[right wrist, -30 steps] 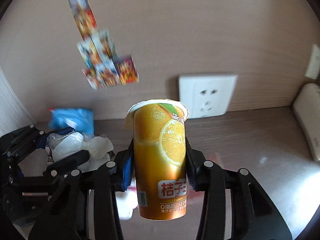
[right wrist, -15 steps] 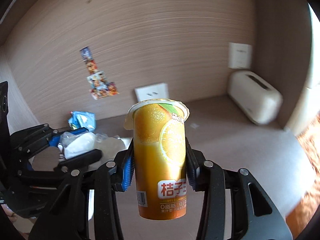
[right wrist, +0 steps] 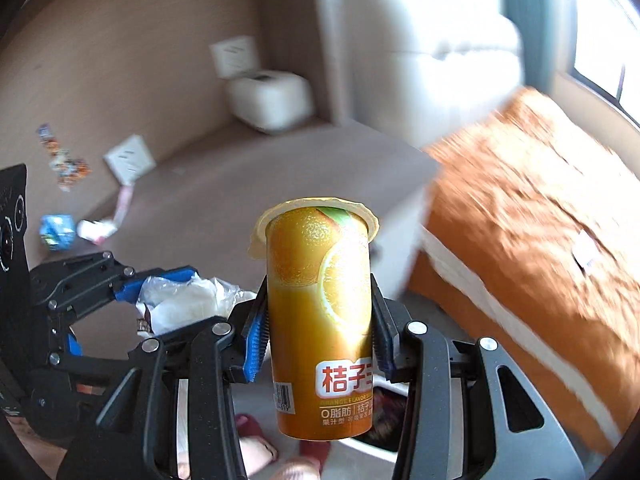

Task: Collect trash
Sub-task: 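Carry the bag and cup over the white bin and release both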

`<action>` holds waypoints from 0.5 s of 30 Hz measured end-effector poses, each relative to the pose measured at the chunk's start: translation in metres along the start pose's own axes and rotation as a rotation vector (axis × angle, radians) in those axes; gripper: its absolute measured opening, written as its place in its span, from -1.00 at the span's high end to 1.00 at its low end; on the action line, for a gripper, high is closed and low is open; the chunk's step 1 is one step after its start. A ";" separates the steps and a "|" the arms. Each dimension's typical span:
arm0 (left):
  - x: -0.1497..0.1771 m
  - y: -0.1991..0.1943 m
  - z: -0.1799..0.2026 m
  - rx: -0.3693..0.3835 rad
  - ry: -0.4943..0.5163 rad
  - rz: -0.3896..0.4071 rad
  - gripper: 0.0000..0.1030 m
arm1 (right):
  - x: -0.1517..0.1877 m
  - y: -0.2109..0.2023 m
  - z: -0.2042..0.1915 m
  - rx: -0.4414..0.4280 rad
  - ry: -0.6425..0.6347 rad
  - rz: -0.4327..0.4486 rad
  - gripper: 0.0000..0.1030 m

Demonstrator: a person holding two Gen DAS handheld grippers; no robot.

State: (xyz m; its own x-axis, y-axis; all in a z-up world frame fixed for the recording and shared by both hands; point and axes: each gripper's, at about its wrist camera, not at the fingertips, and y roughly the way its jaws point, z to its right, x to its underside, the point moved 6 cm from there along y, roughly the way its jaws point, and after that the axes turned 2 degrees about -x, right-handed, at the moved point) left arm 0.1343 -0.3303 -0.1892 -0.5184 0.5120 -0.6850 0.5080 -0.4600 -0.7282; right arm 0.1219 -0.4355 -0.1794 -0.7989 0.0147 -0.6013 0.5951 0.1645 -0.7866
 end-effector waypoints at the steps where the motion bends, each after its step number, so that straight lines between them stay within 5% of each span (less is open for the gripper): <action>1: 0.000 0.009 0.013 0.022 0.022 -0.008 0.23 | 0.010 -0.001 0.014 0.024 0.027 -0.008 0.13; 15: 0.057 0.137 0.123 0.226 0.173 -0.190 0.23 | 0.120 0.047 0.113 0.131 0.284 -0.156 0.13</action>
State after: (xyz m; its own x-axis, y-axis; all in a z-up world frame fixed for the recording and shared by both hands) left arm 0.0901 -0.4532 -0.3302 -0.4547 0.7106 -0.5369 0.2380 -0.4839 -0.8421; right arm 0.0638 -0.5377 -0.3039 -0.8626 0.2759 -0.4241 0.4554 0.0583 -0.8884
